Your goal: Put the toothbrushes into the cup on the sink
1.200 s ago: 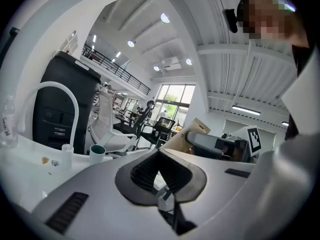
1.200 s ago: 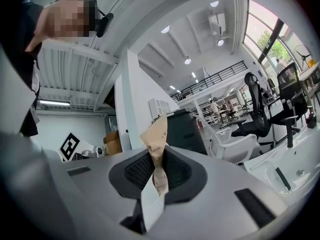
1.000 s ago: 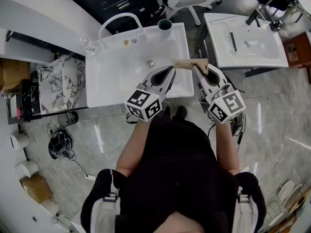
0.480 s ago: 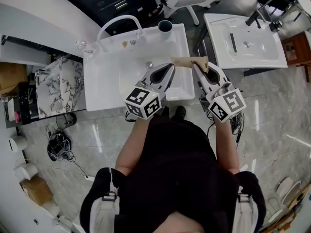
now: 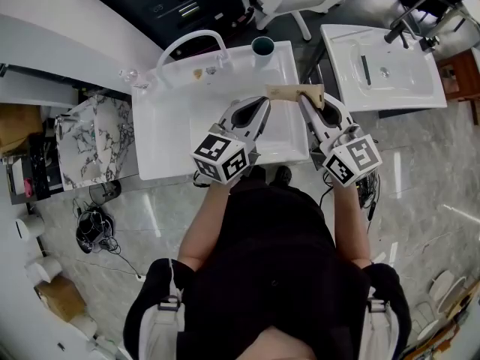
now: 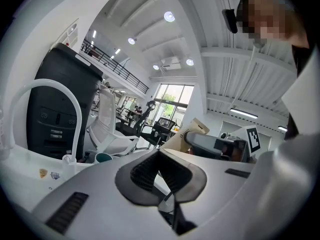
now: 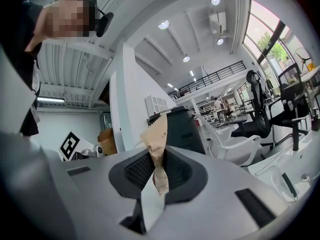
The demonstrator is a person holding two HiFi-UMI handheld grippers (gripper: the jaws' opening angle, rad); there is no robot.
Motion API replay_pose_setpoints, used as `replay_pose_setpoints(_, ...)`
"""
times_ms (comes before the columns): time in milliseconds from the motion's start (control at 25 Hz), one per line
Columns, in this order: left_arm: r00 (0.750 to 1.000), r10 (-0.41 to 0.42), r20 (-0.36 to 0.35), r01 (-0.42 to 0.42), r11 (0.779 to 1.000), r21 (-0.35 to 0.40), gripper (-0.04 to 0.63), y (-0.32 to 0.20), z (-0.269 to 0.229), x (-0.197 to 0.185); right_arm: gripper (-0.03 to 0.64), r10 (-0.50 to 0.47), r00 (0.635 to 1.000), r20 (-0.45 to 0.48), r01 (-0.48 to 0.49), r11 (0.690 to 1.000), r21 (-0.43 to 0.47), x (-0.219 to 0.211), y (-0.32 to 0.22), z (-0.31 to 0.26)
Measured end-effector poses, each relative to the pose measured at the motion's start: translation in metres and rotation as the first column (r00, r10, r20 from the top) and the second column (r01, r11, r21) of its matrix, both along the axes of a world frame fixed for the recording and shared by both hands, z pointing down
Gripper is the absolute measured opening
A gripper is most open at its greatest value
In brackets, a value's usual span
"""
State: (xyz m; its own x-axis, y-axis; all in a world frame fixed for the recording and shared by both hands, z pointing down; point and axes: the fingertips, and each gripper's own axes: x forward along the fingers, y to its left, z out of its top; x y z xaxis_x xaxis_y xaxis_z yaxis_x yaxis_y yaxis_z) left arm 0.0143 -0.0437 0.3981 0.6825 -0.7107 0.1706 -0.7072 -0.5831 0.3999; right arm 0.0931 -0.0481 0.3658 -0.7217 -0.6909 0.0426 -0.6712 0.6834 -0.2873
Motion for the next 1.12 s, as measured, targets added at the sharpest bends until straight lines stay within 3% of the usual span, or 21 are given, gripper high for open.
replay_pose_setpoints(1120, 0.999, 0.048, -0.013, -0.049, 0.998, -0.034, 0.008, -0.052, 0.012, -0.047, 0.058, 0.186, 0.981, -0.054, -0.19, 0.978, -0.089, -0.023, -0.104, 0.036)
